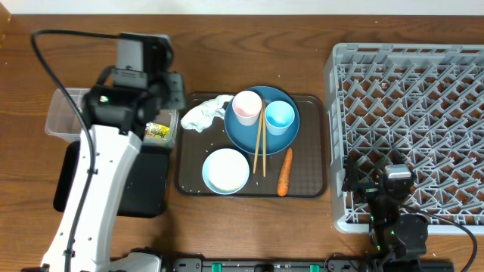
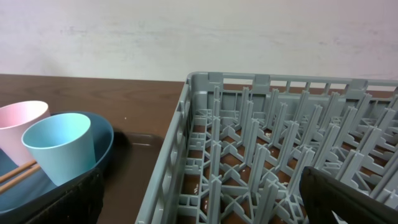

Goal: Sort waste into correct bins and load items into the dishwasher rack
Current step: 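Move left gripper to the white tissue and grasp it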

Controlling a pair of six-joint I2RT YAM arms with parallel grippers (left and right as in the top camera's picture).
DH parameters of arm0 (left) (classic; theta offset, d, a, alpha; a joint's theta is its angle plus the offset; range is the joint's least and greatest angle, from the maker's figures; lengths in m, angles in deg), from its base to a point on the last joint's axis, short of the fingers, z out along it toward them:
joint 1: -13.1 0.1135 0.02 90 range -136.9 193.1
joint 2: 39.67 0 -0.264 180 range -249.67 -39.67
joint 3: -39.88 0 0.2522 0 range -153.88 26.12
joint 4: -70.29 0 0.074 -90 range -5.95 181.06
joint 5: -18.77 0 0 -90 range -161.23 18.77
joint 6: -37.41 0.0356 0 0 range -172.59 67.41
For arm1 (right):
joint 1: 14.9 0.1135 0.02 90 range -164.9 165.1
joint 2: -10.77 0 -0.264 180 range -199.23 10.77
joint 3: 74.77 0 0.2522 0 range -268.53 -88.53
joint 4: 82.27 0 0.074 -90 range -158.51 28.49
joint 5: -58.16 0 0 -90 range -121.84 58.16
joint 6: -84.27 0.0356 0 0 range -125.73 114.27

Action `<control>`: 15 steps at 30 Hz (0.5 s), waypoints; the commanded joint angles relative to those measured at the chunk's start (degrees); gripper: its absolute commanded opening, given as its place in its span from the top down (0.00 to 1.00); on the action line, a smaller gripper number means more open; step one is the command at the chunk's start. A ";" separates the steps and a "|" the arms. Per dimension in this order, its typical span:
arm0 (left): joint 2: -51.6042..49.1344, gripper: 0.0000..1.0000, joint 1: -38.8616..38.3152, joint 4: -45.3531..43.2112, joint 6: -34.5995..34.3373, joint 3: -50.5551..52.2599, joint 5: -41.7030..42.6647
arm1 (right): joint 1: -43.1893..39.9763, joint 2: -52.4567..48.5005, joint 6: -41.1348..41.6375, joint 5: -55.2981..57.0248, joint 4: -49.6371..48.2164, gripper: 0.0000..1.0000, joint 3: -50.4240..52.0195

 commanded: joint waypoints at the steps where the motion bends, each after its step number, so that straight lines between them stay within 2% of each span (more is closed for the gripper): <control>1: -1.90 0.69 -4.28 1.64 0.85 -0.57 -0.68 | -0.48 0.09 0.37 0.55 0.07 0.01 0.20; 6: -8.55 0.64 -7.85 0.96 0.83 -0.57 -3.87 | -0.48 0.09 0.37 0.55 0.07 0.01 0.20; 9: -12.50 0.57 -7.89 0.07 0.85 -0.57 -3.87 | -0.48 0.09 0.37 0.55 0.07 0.01 0.20; 15: -18.99 0.56 -7.72 -5.53 2.58 -0.57 -3.89 | -0.46 0.09 0.37 0.55 0.07 0.01 0.20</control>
